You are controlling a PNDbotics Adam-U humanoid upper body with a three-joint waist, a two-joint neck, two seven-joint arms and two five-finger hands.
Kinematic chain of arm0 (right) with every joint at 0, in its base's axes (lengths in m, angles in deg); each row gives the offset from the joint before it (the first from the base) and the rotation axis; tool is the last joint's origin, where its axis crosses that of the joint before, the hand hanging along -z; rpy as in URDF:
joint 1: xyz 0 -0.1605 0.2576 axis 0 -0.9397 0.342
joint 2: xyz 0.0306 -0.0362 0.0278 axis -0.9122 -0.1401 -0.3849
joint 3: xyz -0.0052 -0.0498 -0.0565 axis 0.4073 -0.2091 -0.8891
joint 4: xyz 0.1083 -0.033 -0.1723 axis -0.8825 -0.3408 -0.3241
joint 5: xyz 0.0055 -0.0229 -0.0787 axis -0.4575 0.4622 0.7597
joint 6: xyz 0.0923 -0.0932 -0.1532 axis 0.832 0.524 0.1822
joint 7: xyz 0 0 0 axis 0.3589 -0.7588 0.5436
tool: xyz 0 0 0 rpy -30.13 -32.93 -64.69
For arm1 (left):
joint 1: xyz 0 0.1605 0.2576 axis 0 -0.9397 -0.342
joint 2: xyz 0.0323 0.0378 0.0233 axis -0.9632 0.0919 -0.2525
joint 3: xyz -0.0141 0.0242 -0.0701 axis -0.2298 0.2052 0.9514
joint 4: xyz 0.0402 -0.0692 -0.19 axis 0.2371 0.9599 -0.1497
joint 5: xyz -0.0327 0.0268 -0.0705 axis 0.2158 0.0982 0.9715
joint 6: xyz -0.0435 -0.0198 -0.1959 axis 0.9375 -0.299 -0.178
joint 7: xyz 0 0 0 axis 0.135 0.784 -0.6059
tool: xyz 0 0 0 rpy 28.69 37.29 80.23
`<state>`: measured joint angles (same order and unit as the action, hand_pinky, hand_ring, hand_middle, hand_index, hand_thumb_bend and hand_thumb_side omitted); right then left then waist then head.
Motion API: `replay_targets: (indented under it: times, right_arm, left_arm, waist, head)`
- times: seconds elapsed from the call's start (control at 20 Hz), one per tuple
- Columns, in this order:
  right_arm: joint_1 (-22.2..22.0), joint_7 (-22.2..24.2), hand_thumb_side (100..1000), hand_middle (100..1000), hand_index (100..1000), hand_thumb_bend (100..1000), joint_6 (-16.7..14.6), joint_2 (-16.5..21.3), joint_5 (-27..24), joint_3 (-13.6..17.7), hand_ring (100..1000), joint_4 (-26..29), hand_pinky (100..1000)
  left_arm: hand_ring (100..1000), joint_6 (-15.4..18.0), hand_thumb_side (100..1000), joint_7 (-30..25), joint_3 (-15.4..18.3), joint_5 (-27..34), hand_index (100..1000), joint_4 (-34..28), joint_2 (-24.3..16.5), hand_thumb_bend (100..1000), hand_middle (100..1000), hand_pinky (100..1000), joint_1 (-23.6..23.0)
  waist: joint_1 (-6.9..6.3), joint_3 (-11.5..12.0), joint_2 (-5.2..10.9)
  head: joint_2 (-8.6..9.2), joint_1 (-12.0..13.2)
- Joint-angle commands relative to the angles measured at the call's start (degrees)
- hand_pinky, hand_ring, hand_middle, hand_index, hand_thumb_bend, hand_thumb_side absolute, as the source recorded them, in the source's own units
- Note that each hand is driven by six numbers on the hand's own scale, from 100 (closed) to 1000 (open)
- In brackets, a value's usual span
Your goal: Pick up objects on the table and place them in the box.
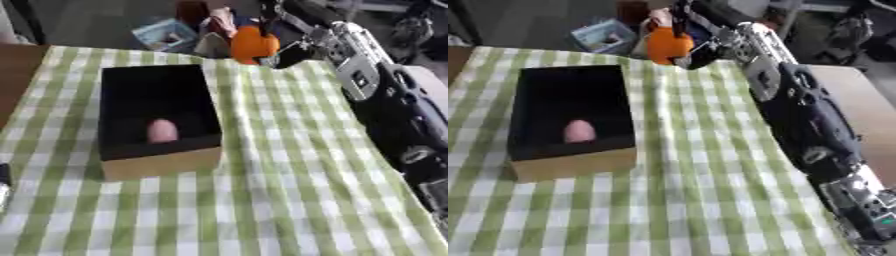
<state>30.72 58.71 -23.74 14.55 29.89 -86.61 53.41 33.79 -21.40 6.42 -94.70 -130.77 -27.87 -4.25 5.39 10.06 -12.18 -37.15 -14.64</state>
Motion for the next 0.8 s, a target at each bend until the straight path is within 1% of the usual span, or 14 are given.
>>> replay_targets:
  times: [0.05, 0.3, 0.5, 0.55, 0.6, 0.65, 0.7, 0.75, 0.8]
  right_arm:
    - [2.3, 1.9, 138, 541, 428, 361, -1.2, -1.6, -0.1, -1.4, 581, 1.1, 712]
    - [2.8, 4.7, 128, 547, 472, 366, -3.3, -6.3, 1.9, -3.5, 584, -1.6, 711]
    - [2.4, 6.5, 136, 563, 530, 429, -4.8, -9.1, 3.4, -4.8, 594, -3.9, 713]
    - [2.1, 7.1, 160, 573, 590, 503, -5.3, -9.4, 3.8, -5.2, 599, -4.3, 714]
    - [1.9, 7.6, 163, 575, 607, 518, -5.7, -9.7, 4.0, -5.4, 600, -4.5, 714]
    - [1.7, 8.0, 177, 594, 708, 572, -6.0, -9.8, 4.2, -5.6, 610, -4.7, 717]
    - [1.5, 8.5, 185, 602, 737, 589, -6.3, -9.8, 4.4, -5.8, 615, -4.7, 719]
    - [1.4, 9.0, 208, 625, 808, 628, -6.4, -9.8, 4.4, -5.9, 628, -4.7, 725]
    - [1.2, 9.6, 209, 627, 814, 631, -6.6, -9.6, 4.4, -6.0, 630, -4.4, 726]
  left_arm:
    - [532, 0.2, 100, -0.3, -0.2, 0.2, 550, -1.0, -1.1, 194, 527, 667, 0.6]
    - [531, 0.3, 100, -0.5, -0.4, 0.4, 550, -1.1, -0.9, 195, 526, 667, 0.8]
    - [531, 0.3, 100, -0.5, -0.4, 0.5, 550, -1.2, -0.8, 197, 526, 667, 0.9]
    - [531, 0.3, 100, -0.5, -0.4, 0.5, 550, -1.2, -0.7, 197, 526, 667, 1.0]
    - [531, 0.3, 100, -0.5, -0.4, 0.4, 551, -1.2, -0.7, 197, 526, 667, 0.9]
    - [531, 0.2, 100, -0.5, -0.3, 0.4, 551, -1.2, -0.7, 198, 526, 667, 0.9]
    - [531, 0.2, 100, -0.4, -0.3, 0.4, 550, -1.2, -0.7, 197, 525, 667, 0.8]
    - [531, 0.2, 100, -0.4, -0.3, 0.3, 550, -1.1, -0.6, 198, 525, 667, 0.8]
    - [530, 0.2, 100, -0.4, -0.2, 0.3, 550, -1.1, -0.6, 198, 525, 667, 0.8]
  waist:
    - [-0.54, 0.5, 1.20]
    - [-0.95, 1.6, 1.10]
    - [-1.11, 1.6, 0.86]
    - [-1.13, 1.6, 0.75]
    - [-1.15, 1.5, 0.66]
    - [-1.16, 1.4, 0.59]
    - [-1.16, 1.3, 0.55]
    - [-1.14, 1.2, 0.53]
    - [-1.12, 1.1, 0.54]
  head:
    - [0.15, -0.8]
    - [0.30, -1.5]
    - [0.34, -1.8]
    - [0.36, -1.7]
    - [0.33, -1.7]
    - [0.33, -1.6]
    - [0.33, -1.5]
    - [0.31, -1.5]
    - [0.30, -1.4]
